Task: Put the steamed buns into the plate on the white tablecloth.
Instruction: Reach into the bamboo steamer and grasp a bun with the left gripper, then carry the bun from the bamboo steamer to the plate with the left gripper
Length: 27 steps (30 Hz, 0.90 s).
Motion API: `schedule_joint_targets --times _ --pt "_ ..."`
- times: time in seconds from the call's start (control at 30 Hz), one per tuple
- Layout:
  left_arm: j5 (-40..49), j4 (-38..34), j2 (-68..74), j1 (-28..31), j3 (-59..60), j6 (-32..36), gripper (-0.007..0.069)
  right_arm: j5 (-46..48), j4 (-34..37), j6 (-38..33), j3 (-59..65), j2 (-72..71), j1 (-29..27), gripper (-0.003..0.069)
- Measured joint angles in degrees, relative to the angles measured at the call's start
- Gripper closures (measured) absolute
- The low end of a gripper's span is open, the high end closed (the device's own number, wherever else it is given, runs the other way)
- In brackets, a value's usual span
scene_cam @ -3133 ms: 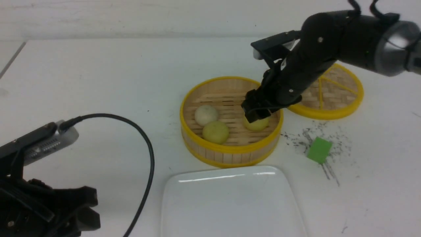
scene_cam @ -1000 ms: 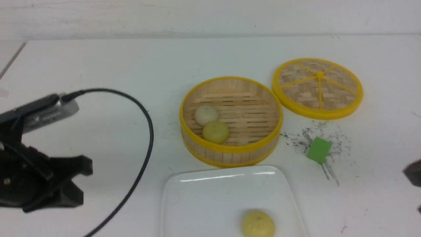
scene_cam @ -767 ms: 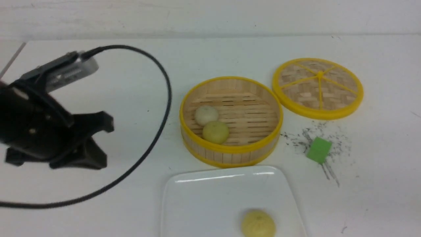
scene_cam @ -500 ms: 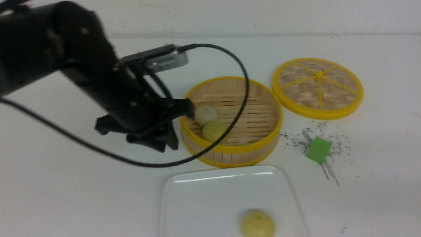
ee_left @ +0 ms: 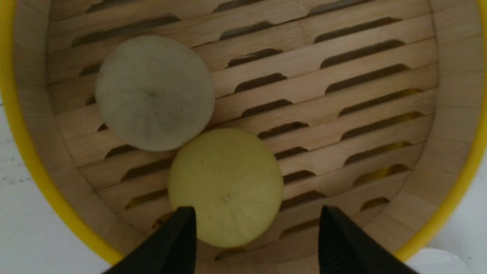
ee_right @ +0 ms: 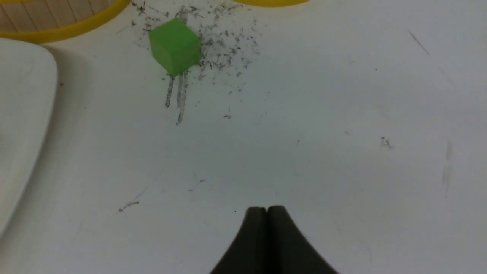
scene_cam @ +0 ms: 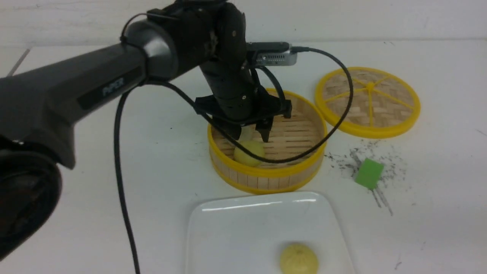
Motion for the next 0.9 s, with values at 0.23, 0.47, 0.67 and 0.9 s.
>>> schedule_joint_targets --times 0.23,0.47,0.67,0.9 --pt "-0.7 0.8 4.9 0.0 -0.1 0.0 0.036 -0.1 0.0 0.0 0.0 0.0 0.0 0.0664" --pt "1.7 -0.1 2.1 0.0 -2.0 0.7 0.0602 -0.1 0.0 0.0 0.0 0.0 0.0 0.0659" --pt "10.0 1.4 -10.0 0.0 -9.5 1.9 0.0605 -0.1 0.0 0.0 0.0 0.0 0.0 0.0659" --pt "14.7 4.6 -21.2 0.0 -6.8 3.5 0.0605 0.0 0.0 0.0 0.0 0.0 0.0 0.0655"
